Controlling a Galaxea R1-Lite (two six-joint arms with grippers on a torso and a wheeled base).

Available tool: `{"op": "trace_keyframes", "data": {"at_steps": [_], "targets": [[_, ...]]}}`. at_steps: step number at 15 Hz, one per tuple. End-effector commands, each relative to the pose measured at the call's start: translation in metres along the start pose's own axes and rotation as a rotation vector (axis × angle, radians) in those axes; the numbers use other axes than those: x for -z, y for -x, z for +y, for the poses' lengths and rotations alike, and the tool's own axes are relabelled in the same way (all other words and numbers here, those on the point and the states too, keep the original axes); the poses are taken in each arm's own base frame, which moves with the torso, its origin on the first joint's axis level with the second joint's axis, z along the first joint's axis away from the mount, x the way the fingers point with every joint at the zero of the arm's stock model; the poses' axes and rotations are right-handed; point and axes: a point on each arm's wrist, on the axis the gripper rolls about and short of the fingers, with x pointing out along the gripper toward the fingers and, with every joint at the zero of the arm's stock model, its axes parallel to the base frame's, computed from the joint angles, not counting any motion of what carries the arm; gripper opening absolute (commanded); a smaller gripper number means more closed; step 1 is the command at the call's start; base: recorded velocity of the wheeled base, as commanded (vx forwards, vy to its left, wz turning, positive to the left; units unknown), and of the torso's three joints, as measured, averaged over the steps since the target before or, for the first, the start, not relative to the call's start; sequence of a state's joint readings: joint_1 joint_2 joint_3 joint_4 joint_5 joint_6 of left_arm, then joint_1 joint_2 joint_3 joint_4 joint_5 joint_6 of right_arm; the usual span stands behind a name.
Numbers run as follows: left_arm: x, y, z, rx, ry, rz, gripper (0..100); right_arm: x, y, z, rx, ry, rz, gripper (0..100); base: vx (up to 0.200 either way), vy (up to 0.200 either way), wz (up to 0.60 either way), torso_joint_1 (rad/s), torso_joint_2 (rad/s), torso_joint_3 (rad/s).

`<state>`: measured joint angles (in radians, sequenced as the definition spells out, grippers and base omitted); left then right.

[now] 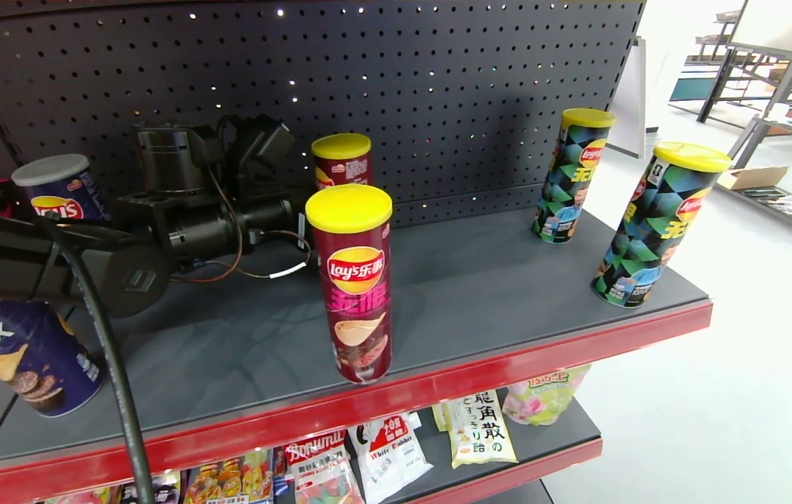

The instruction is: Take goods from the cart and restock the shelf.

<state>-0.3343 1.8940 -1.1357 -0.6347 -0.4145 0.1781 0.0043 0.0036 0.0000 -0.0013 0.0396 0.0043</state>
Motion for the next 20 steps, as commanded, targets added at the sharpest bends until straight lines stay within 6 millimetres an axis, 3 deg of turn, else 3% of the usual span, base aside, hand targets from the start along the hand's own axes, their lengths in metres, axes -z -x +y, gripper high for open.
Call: {"op": "trace_keyframes", "data": {"at_steps": [1,5,7,13,20], "targets": [[-0.001,0.000,-0.001,0.003,0.000,-0.001,100,0.000,0.000,0.000,-0.001,0.000,-0.001,100,0.000,0.000,0.00,0.000,0.00,0.000],[-0.004,0.005,-0.002,-0.001,0.002,-0.004,100,0.000,0.000,0.000,-0.001,0.000,-0.001,100,0.000,0.000,0.00,0.000,0.00,0.000],[-0.005,0.018,-0.004,-0.014,0.006,0.003,100,0.000,0.000,0.000,-0.001,0.000,-0.001,100,0.000,0.000,0.00,0.000,0.00,0.000],[0.013,0.101,-0.017,-0.095,0.055,0.098,100,0.000,0.000,0.000,-0.001,0.000,-0.001,100,0.000,0.000,0.00,0.000,0.00,0.000],[0.007,0.162,-0.051,-0.086,0.067,0.119,100,0.000,0.000,0.000,-0.001,0.000,-0.001,100,0.000,0.000,0.00,0.000,0.00,0.000]]}}
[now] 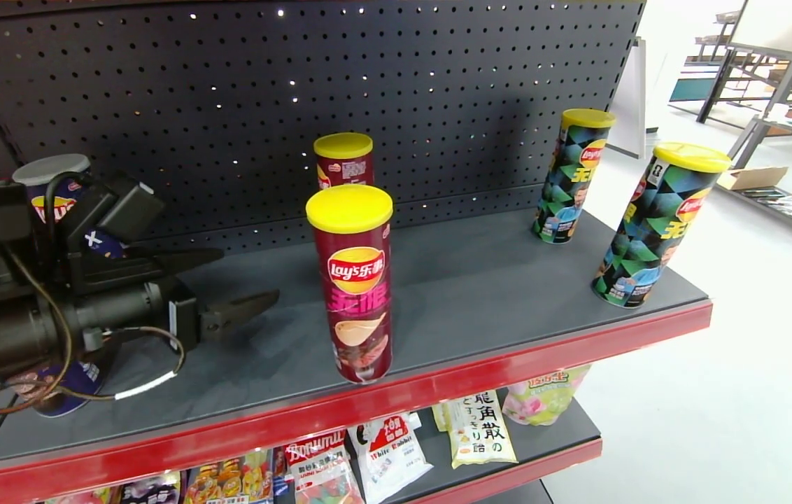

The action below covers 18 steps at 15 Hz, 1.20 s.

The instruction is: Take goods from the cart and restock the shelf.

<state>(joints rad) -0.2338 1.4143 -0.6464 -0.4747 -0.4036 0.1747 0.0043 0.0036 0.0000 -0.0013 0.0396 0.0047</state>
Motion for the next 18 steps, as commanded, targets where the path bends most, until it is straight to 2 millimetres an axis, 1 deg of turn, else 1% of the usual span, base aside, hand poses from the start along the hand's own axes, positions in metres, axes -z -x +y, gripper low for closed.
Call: {"op": "trace_keyframes", "data": {"at_steps": [1,3,4,5,6,7,9,11,12,13,15,17,18], "targets": [[-0.006,0.033,-0.015,0.000,-0.022,-0.047,100,0.000,0.000,0.000,-0.001,0.000,-0.001,100,0.000,0.000,0.00,0.000,0.00,0.000],[-0.009,0.068,-0.033,0.016,-0.026,-0.049,100,0.000,0.000,0.000,-0.001,0.000,-0.001,100,0.000,0.000,0.00,0.000,0.00,0.000],[-0.010,0.080,-0.037,0.017,-0.028,-0.055,100,0.000,0.000,0.000,-0.001,0.002,-0.001,100,0.000,0.000,0.00,0.000,0.00,0.000],[-0.009,0.106,-0.048,0.014,-0.035,-0.072,100,0.000,0.000,0.000,-0.001,0.000,-0.001,100,0.000,0.000,0.00,0.000,0.00,0.000],[-0.009,0.118,-0.052,0.009,-0.040,-0.088,100,0.000,0.000,0.000,-0.001,0.000,-0.001,100,0.000,0.000,0.00,0.000,0.00,0.000],[-0.009,0.137,-0.060,-0.005,-0.040,-0.134,100,0.000,0.000,0.000,-0.001,0.000,-0.001,100,0.000,0.000,0.00,0.000,0.00,0.000],[-0.009,0.163,-0.069,-0.072,0.013,-0.216,100,0.000,0.000,0.000,-0.001,0.000,-0.001,100,0.000,0.000,0.00,0.000,0.00,0.000],[-0.006,0.177,-0.072,-0.191,0.090,-0.264,100,0.000,0.000,0.000,-0.001,0.000,-0.001,100,0.000,0.000,0.00,0.000,0.00,0.000],[0.002,0.185,-0.074,-0.278,0.146,-0.290,100,0.000,0.000,0.000,-0.001,0.000,-0.001,100,0.000,0.000,0.00,0.000,0.00,0.000],[0.008,0.191,-0.077,-0.318,0.150,-0.299,100,0.000,0.000,0.000,-0.001,0.000,-0.001,100,0.000,0.000,0.00,0.000,0.00,0.000],[0.019,0.199,-0.082,-0.340,0.147,-0.270,100,0.000,0.000,0.000,-0.001,0.000,-0.001,100,0.000,0.000,0.00,0.000,0.00,0.000],[0.022,0.206,-0.085,-0.366,0.102,-0.265,100,0.000,0.000,0.000,-0.001,0.000,-0.001,100,0.000,0.000,0.00,0.000,0.00,0.000],[0.024,0.209,-0.086,-0.407,0.094,-0.272,100,0.000,0.000,0.000,-0.001,0.000,-0.001,100,0.000,0.000,0.00,0.000,0.00,0.000]]}}
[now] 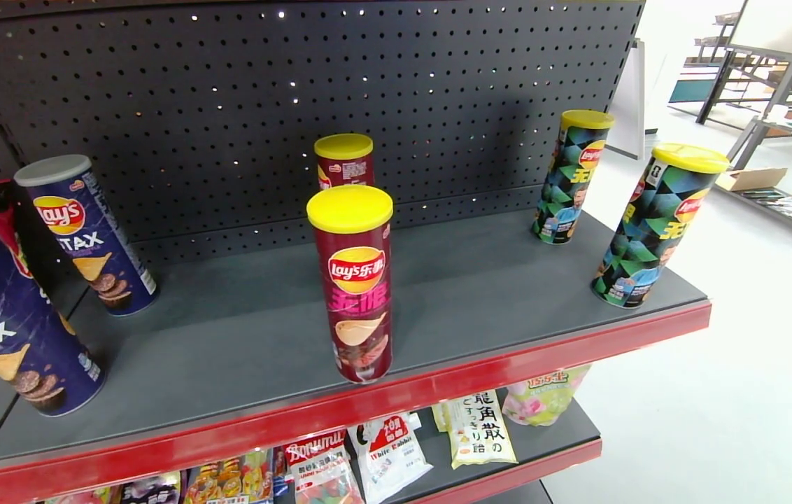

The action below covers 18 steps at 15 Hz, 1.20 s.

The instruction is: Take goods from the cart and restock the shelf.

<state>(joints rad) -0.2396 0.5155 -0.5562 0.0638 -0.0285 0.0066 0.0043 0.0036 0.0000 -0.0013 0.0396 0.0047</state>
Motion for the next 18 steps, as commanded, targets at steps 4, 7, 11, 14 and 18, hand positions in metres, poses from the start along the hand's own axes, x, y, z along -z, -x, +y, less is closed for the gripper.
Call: {"op": "trace_keyframes", "data": {"at_steps": [4,7,11,14,18], "targets": [[0.010,0.026,0.001,-0.133,-0.063,-0.075,100,0.000,0.000,0.000,-0.001,0.000,-0.001,100,0.000,0.000,0.00,0.000,0.00,0.000],[0.019,0.028,0.001,-0.133,-0.078,-0.068,100,0.000,0.000,0.000,-0.001,0.000,-0.001,100,0.000,0.000,0.00,0.000,0.00,0.000],[0.021,0.030,0.001,-0.136,-0.078,-0.071,100,0.000,0.000,0.000,-0.001,0.000,-0.001,100,0.000,0.000,0.00,0.000,0.00,0.000],[0.017,0.034,0.000,-0.133,-0.078,-0.100,100,0.000,0.000,0.000,-0.001,0.000,-0.001,100,0.000,0.000,0.00,0.000,0.00,0.000],[0.021,0.042,0.000,-0.141,-0.077,-0.135,100,0.000,0.000,0.000,-0.001,0.000,-0.001,100,0.000,0.000,0.00,0.000,0.00,0.000]]}}
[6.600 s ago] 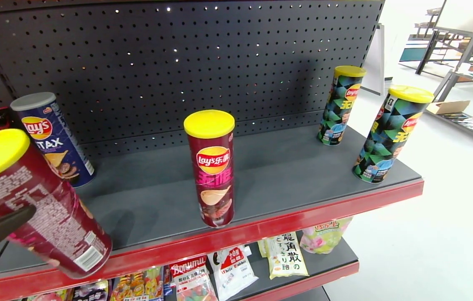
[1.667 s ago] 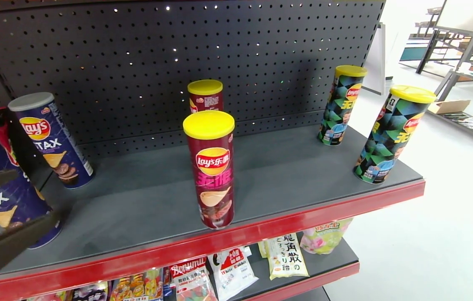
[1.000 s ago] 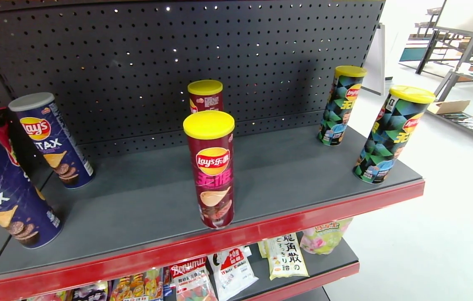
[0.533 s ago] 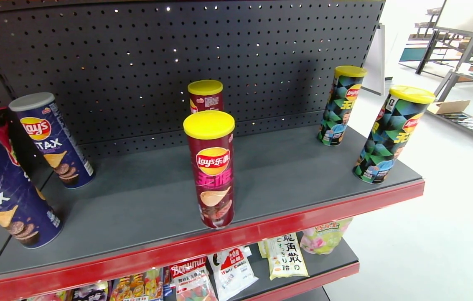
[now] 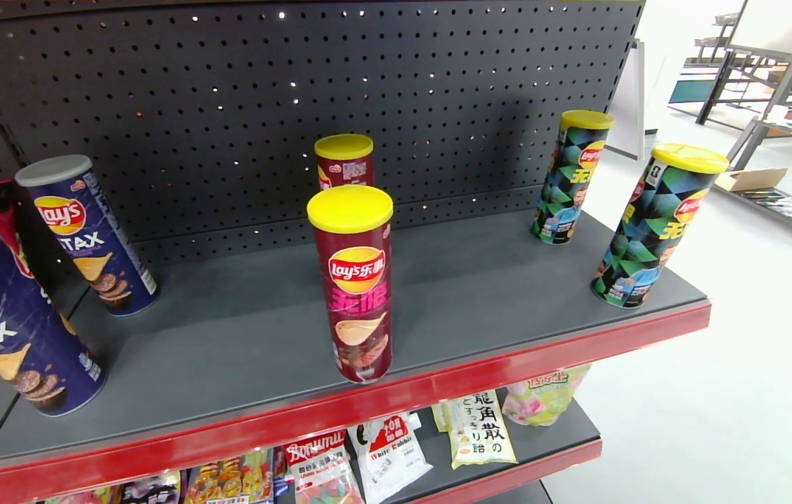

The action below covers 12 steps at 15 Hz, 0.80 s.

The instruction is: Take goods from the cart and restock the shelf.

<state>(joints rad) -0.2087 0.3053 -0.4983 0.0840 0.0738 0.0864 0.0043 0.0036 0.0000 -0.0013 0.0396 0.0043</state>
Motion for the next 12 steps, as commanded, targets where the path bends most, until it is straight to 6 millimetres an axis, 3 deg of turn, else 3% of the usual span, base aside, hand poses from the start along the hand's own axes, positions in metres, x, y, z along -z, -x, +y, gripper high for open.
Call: {"op": "trace_keyframes", "data": {"at_steps": [1,7,12], "targets": [[0.001,0.004,0.000,0.001,-0.006,-0.012,100,0.000,0.000,0.000,-0.001,0.001,-0.001,100,0.000,0.000,0.00,0.000,0.00,0.000],[0.014,0.004,-0.001,-0.003,-0.024,0.014,100,0.000,0.000,0.000,0.002,0.006,0.001,100,0.000,0.000,0.00,0.000,0.00,0.000],[0.034,0.010,-0.002,-0.009,0.003,0.022,100,0.000,0.000,0.000,0.001,0.006,0.001,100,0.000,0.000,0.60,0.001,0.00,0.001]]}}
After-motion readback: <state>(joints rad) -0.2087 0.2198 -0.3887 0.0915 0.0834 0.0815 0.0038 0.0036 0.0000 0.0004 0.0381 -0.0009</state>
